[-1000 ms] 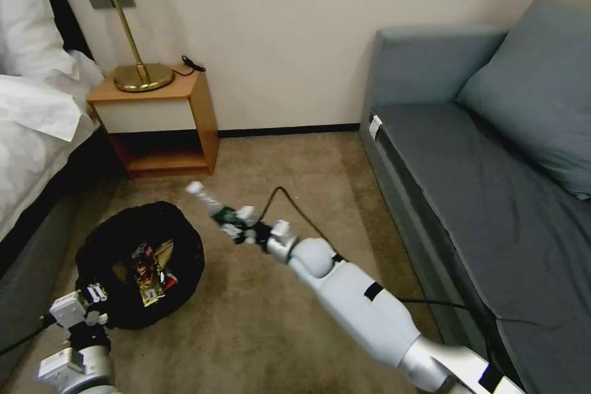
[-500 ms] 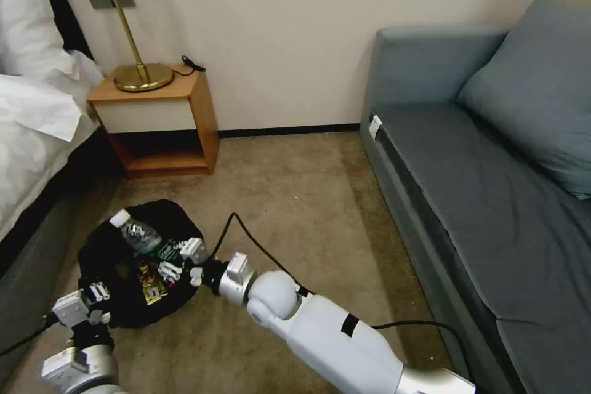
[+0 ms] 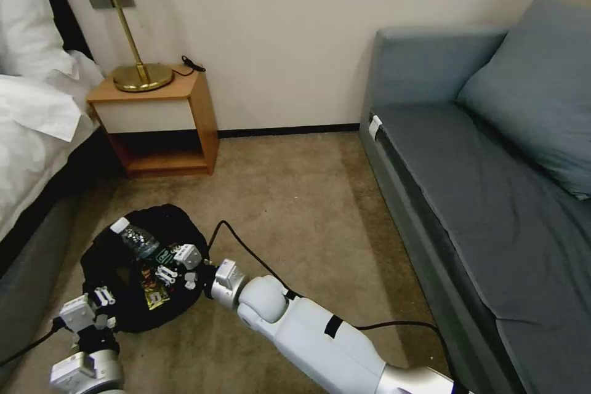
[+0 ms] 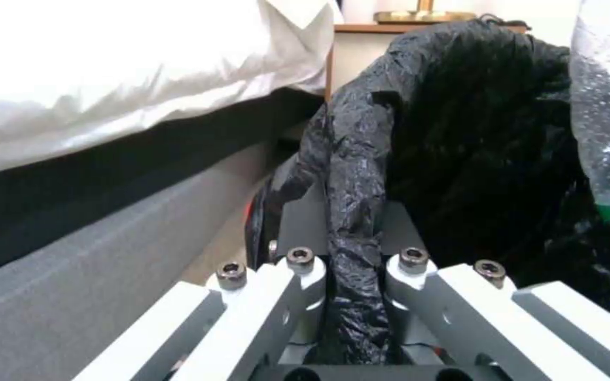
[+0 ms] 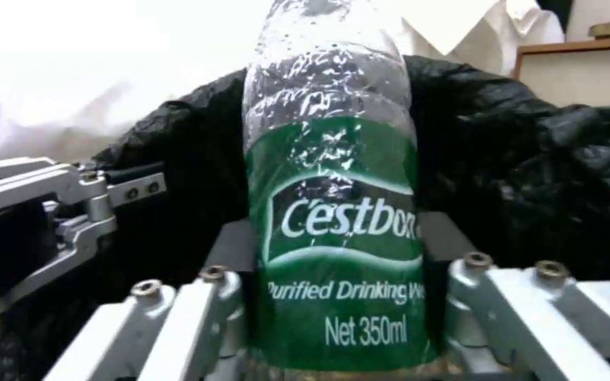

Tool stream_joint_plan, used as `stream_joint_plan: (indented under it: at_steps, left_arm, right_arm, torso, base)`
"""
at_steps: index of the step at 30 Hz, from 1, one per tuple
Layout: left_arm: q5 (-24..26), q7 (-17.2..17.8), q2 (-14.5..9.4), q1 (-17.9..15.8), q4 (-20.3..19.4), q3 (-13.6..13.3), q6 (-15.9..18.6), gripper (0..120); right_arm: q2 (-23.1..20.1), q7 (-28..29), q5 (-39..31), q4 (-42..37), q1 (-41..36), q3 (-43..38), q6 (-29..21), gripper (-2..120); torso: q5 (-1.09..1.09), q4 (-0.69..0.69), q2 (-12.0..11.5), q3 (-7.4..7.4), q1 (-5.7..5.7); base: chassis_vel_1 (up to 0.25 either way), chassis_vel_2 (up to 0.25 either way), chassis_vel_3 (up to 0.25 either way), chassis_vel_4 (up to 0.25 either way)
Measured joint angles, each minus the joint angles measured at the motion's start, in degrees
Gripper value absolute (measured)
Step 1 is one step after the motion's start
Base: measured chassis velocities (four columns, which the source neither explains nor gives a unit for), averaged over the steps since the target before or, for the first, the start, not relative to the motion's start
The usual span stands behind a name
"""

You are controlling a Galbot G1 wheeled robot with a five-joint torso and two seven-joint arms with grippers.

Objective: Pick up the trash bin, then pick up the garbage on the floor and place it into the trash bin.

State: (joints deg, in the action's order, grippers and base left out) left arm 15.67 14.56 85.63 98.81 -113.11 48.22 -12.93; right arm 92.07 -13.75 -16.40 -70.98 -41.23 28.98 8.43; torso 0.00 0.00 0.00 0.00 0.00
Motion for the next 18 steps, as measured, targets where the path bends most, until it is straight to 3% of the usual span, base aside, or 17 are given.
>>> stream_joint_plan:
  at_steps: [14,18]
  left_arm:
    - [0.12,-0.03,-0.24,-0.08,-0.15,0.08,0.18,6]
    - [0.67,-0.03,-0.23,-0.25,-0.01,0.08,0.18,6]
  right_arm:
    - [-0.5,-0.31,1.89,0.93,0.18,-0.54,0.99,96]
    - [-0.92,-0.34,2.16,0.09,-0.37,-1.69,1.21,100]
  torso:
    - [0.0,0.0,0.0,0.0,0.0]
    - [0.01,0.0,0.0,0.01,0.0]
  base:
    - [0.0,0.0,0.0,0.0]
    - [0.0,0.0,0.0,0.0]
